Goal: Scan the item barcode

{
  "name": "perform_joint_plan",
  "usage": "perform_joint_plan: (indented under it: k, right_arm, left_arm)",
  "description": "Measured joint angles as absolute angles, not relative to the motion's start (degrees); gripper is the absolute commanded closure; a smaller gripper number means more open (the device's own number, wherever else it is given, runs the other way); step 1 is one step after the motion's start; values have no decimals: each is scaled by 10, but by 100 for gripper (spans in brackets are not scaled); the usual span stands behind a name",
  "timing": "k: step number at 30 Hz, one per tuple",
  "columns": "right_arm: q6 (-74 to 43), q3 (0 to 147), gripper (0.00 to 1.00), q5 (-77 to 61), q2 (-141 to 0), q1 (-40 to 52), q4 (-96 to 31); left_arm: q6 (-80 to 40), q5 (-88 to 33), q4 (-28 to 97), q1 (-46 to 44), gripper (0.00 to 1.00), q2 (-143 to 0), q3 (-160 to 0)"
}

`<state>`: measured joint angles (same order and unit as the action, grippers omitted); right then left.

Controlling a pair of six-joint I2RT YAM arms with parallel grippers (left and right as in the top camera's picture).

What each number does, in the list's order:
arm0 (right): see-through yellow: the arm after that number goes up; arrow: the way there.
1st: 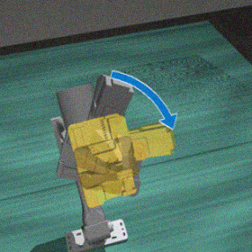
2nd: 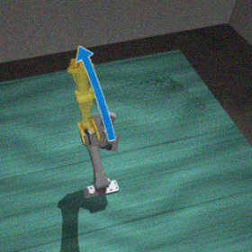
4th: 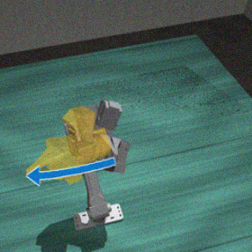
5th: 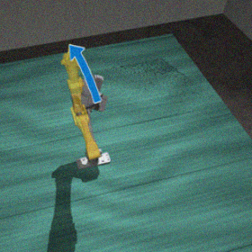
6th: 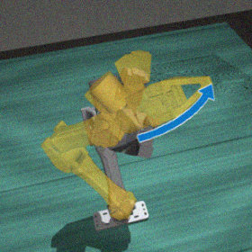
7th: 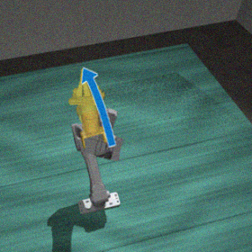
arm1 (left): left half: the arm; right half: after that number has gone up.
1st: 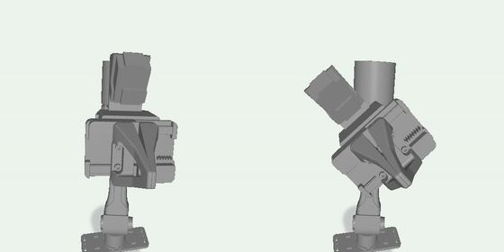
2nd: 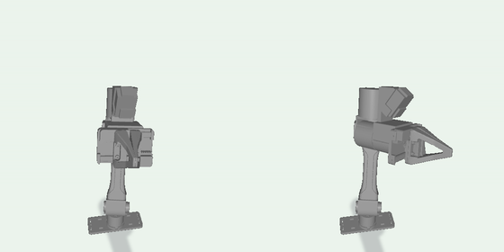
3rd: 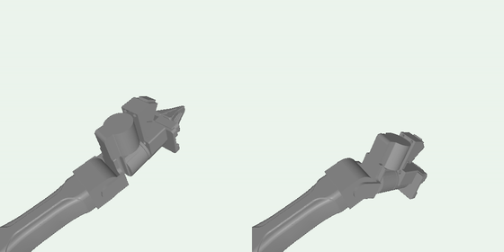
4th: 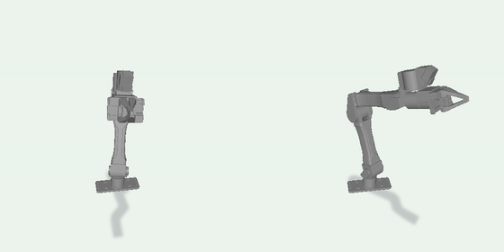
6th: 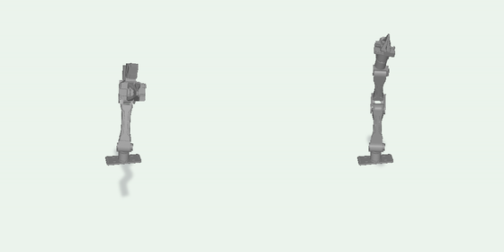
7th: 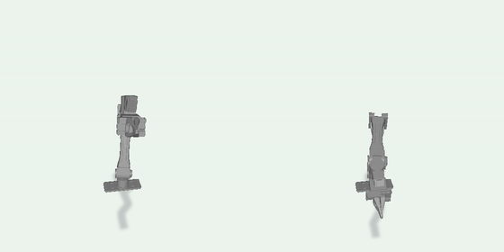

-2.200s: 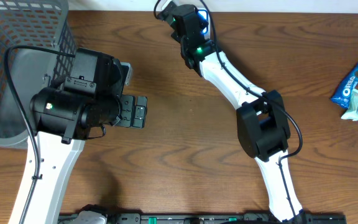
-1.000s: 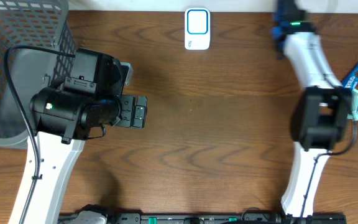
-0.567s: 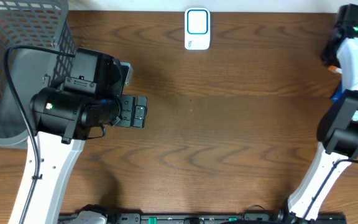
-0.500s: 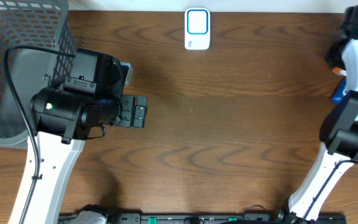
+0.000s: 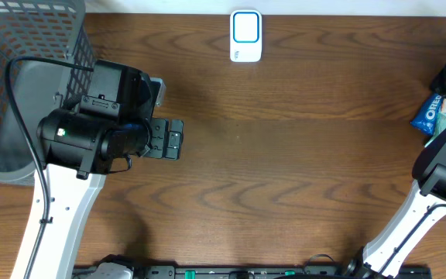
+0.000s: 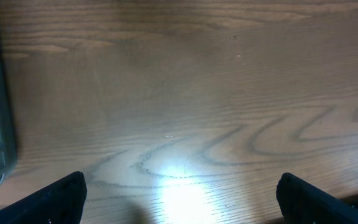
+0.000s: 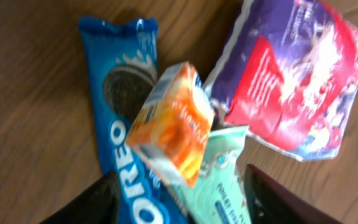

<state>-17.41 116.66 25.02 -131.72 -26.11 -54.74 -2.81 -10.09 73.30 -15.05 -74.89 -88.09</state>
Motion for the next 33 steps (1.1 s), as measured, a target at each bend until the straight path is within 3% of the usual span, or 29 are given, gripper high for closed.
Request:
perform_joint_plan:
  k: [2,10,17,24,33]
  right_arm:
    - [-178,1167,1,249,-1317,-260,-561]
    - [-217,1166,1,223,-1278,-255,-646]
    - [-231,1166,1,91,-1131,-235,-730]
    - [-225,1155,1,47,-1003,-156,-777]
    - [-217,977,1,31,-789,-50,-772]
  left_arm:
    - [-28,-101,733,-150,2,-749,-881]
    - [-28,-101,733,-150,2,-749,-881]
    - [-28,-101,733,-150,2,-749,-881]
    - [-28,-101,733,-150,2,-749,-881]
    - [-28,-101,733,-150,2,-749,-881]
